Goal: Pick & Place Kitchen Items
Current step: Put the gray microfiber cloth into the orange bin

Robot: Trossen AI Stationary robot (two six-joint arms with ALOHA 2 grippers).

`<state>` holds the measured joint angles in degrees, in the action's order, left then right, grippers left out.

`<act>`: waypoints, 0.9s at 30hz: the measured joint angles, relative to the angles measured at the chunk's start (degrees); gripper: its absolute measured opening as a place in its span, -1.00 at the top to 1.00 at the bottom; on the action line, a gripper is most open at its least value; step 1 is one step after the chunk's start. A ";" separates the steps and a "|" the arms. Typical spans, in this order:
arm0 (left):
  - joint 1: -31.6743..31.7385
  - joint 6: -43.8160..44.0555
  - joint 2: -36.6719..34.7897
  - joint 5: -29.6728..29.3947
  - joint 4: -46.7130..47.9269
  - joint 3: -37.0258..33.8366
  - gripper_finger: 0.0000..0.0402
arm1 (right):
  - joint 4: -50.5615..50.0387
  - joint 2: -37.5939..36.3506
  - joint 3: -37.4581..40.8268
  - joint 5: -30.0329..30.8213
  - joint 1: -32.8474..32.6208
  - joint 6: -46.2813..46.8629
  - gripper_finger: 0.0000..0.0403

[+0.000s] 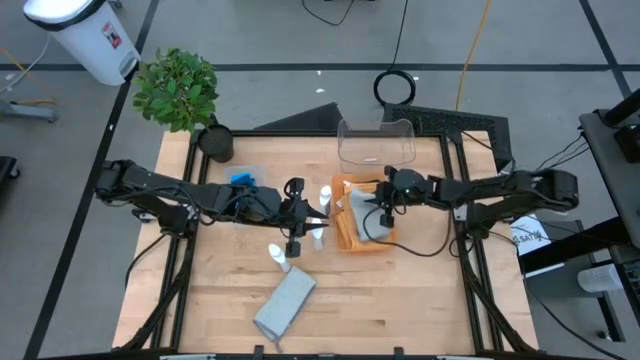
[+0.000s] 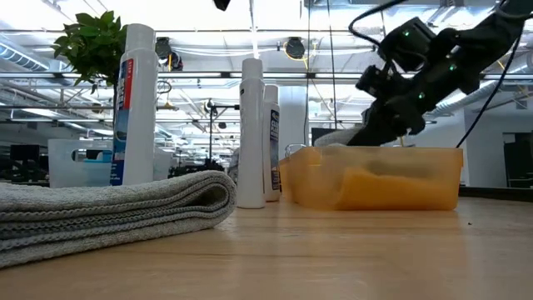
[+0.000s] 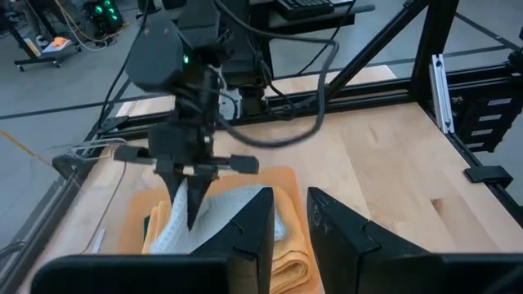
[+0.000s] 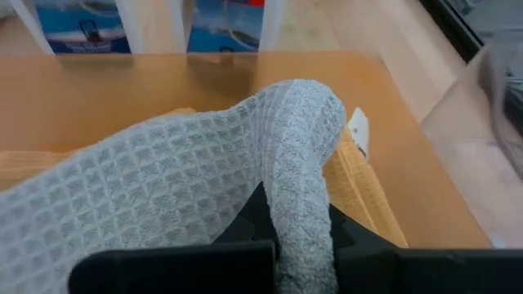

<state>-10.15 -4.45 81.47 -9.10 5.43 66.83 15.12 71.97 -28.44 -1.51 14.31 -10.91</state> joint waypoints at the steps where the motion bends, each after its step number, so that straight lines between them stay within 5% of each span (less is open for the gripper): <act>1: 0.00 -0.02 0.00 0.00 0.00 0.00 0.62 | 1.33 1.25 0.02 0.02 -0.01 -0.60 0.98; 5: 0.00 -0.02 0.00 0.00 0.00 0.00 0.62 | 5.16 5.19 0.02 0.83 -0.01 -3.08 0.98; 11: 0.00 -0.02 -0.01 0.00 0.19 0.00 0.62 | 5.79 6.90 0.02 10.67 -0.53 -5.00 0.86; 27: 0.00 0.17 0.00 0.00 0.82 0.02 0.62 | 7.39 -4.51 0.02 26.62 -9.05 -8.55 -0.15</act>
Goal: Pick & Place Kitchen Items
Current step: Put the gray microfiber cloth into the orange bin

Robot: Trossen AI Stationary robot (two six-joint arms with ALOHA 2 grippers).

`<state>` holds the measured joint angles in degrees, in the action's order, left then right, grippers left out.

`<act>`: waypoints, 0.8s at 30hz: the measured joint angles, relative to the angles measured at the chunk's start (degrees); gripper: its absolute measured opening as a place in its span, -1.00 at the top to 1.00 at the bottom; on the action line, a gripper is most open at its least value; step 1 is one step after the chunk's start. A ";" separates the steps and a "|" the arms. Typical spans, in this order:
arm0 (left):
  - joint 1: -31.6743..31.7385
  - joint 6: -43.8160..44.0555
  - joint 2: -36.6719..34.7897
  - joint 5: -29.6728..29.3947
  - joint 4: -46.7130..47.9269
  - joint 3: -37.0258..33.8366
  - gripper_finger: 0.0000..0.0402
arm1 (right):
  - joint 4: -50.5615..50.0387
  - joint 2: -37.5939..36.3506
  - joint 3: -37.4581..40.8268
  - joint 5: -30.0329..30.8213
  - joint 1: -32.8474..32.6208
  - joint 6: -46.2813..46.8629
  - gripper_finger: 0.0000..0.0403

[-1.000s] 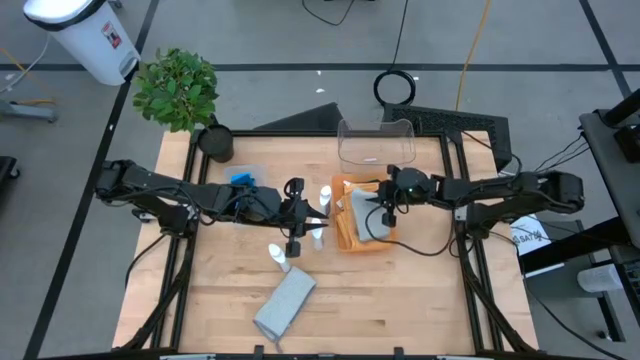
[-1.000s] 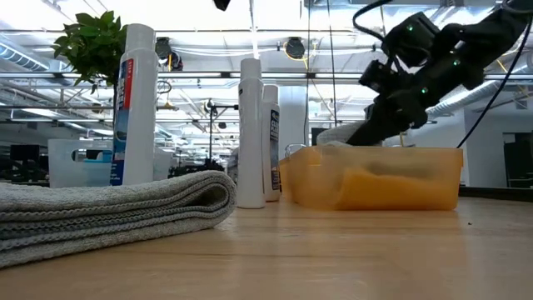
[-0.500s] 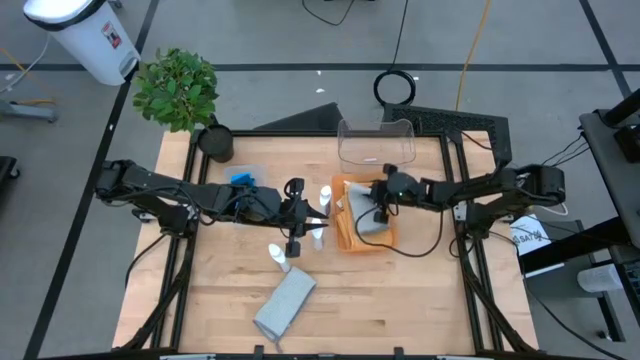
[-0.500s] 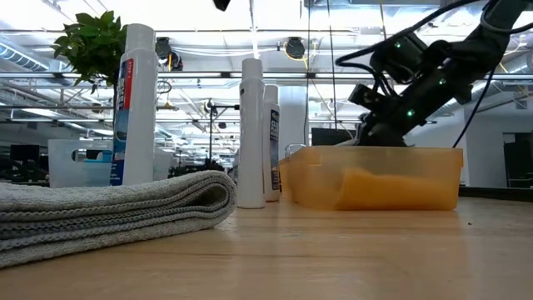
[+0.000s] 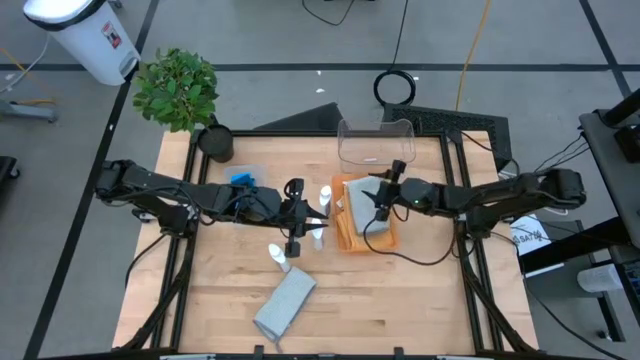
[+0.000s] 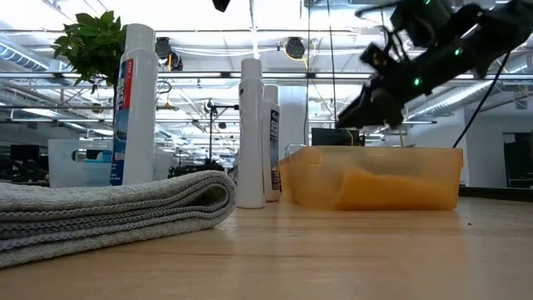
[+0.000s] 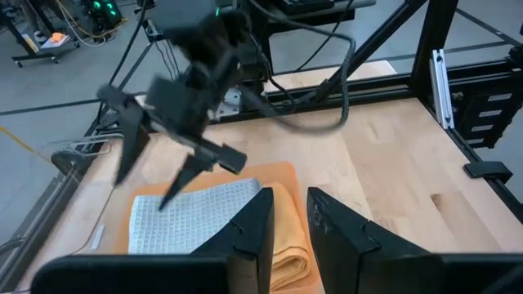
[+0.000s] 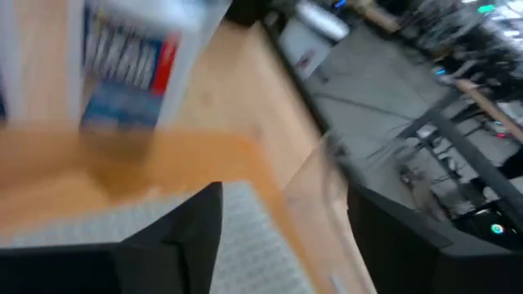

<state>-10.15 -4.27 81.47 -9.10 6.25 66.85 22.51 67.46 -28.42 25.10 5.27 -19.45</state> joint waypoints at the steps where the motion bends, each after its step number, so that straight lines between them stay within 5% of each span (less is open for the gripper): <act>1: 0.00 0.04 -0.02 0.00 -0.01 0.00 0.62 | 0.40 -1.03 -0.02 0.55 -0.44 1.04 -0.18; 8: 0.00 0.04 0.00 0.00 -0.08 0.00 0.62 | -2.34 -4.14 -0.02 -0.27 -0.86 12.94 -0.01; 17: 0.00 0.09 0.00 0.00 -0.51 0.00 0.62 | -7.67 0.31 -2.11 -15.69 0.83 18.57 0.94; 24: 0.00 0.04 0.00 0.00 -0.60 0.00 0.62 | -8.56 8.19 -3.02 -16.28 4.37 20.45 0.99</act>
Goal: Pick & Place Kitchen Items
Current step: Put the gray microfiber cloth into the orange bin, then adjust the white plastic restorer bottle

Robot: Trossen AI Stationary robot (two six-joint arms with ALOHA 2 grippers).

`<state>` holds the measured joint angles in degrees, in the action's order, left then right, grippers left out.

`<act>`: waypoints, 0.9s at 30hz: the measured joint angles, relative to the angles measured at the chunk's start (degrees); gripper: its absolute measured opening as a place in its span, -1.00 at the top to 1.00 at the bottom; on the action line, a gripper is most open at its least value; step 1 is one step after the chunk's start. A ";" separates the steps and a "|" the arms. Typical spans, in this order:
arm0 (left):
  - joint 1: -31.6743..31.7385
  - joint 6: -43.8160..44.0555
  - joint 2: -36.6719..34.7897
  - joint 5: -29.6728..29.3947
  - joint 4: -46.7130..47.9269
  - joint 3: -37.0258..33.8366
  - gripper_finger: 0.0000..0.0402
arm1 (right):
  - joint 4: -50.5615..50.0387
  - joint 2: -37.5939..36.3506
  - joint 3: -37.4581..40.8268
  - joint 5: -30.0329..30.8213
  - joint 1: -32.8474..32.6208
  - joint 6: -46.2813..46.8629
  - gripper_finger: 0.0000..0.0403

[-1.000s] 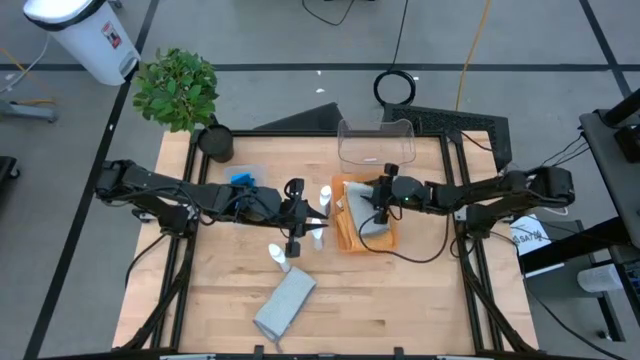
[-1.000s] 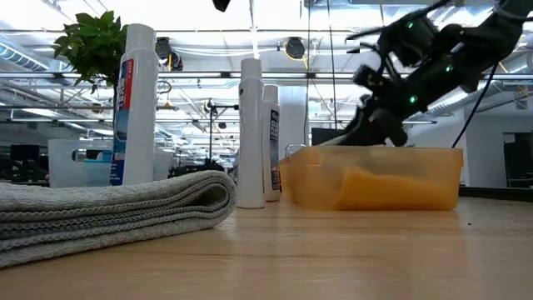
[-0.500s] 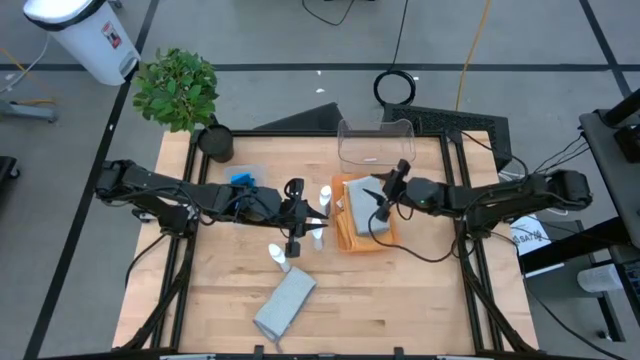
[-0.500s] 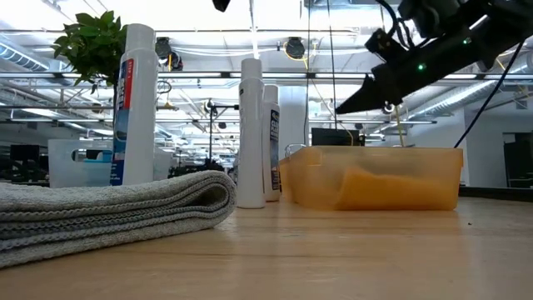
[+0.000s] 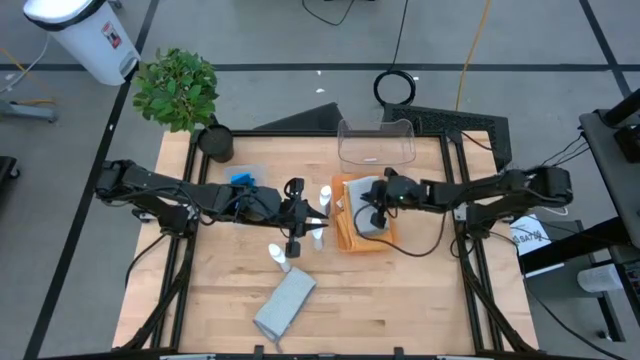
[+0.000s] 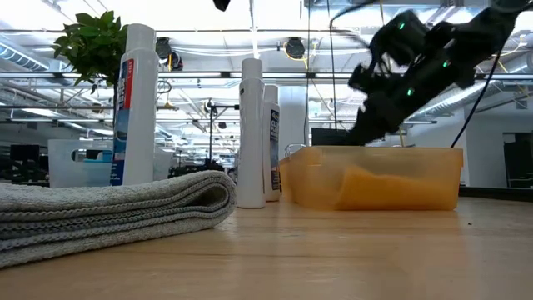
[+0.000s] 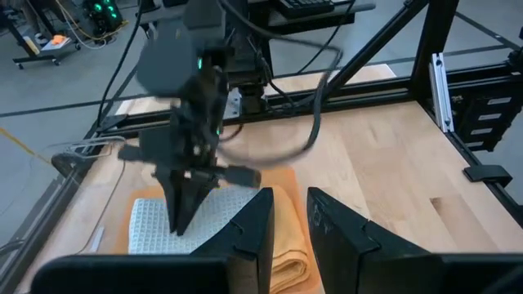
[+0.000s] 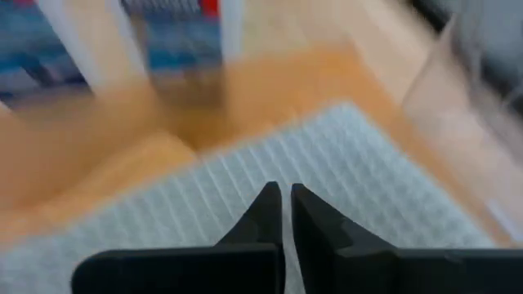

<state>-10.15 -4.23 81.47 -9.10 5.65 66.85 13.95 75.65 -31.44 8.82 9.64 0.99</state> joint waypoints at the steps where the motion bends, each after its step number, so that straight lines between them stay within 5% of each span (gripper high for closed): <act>1: 0.00 0.00 0.00 0.00 0.00 0.00 0.62 | -0.53 1.13 0.01 -0.05 0.54 0.08 0.99; 9: 0.00 0.00 0.00 0.00 0.07 0.00 0.62 | -0.31 6.56 -0.06 -2.85 2.79 0.07 1.00; 27: 0.00 -0.30 0.00 0.02 0.94 0.00 0.62 | 3.00 -12.46 -1.49 -3.10 -2.28 -0.63 0.98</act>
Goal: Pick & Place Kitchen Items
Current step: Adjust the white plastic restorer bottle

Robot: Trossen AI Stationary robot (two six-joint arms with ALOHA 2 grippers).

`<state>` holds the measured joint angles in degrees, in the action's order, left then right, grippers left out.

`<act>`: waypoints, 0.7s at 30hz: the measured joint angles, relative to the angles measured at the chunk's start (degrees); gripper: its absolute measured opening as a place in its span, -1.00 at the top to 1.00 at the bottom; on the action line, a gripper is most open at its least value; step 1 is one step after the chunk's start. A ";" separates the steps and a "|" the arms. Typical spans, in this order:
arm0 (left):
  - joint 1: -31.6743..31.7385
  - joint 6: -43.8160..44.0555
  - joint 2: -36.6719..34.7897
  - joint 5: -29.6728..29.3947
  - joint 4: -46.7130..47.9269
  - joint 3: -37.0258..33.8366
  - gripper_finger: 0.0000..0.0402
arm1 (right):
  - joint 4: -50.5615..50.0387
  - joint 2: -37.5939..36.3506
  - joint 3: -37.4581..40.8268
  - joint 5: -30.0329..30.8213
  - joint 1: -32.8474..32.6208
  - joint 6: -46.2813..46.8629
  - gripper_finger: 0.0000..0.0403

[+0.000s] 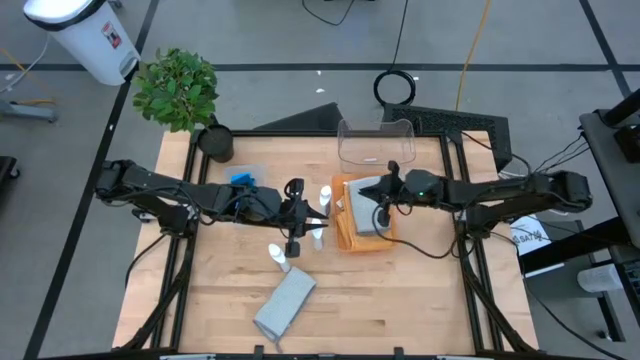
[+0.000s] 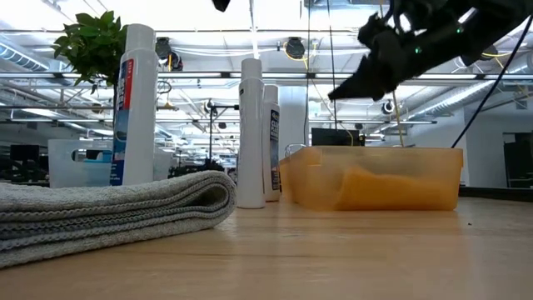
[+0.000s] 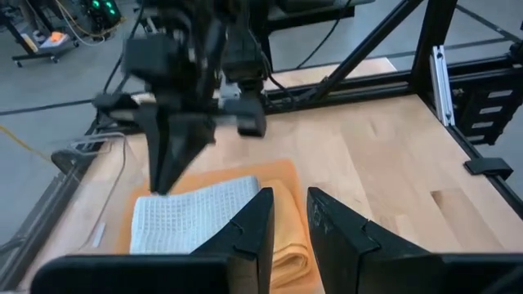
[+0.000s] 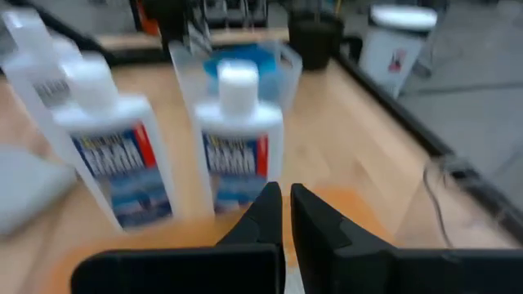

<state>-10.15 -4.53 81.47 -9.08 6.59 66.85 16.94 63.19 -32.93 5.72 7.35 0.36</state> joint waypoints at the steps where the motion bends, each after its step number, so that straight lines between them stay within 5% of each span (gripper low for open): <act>1: 0.00 0.36 0.00 0.05 0.34 0.00 0.62 | 0.84 -0.46 0.00 0.00 -0.23 0.00 0.98; 7: -1.43 4.74 -3.38 0.09 5.01 0.02 0.62 | 1.34 -2.33 0.04 0.00 -2.17 -2.02 0.98; 13: -10.10 10.64 -6.49 -0.92 15.55 0.00 0.62 | -0.12 -2.65 0.09 -0.02 -3.99 -4.80 0.98; 21: -23.84 18.12 -6.60 -17.93 29.29 0.00 0.62 | -0.50 -2.65 0.09 0.13 -4.48 -5.85 0.98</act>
<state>-33.99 13.58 74.87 -27.01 35.88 66.85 16.45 60.53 -32.84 5.85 2.87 -5.48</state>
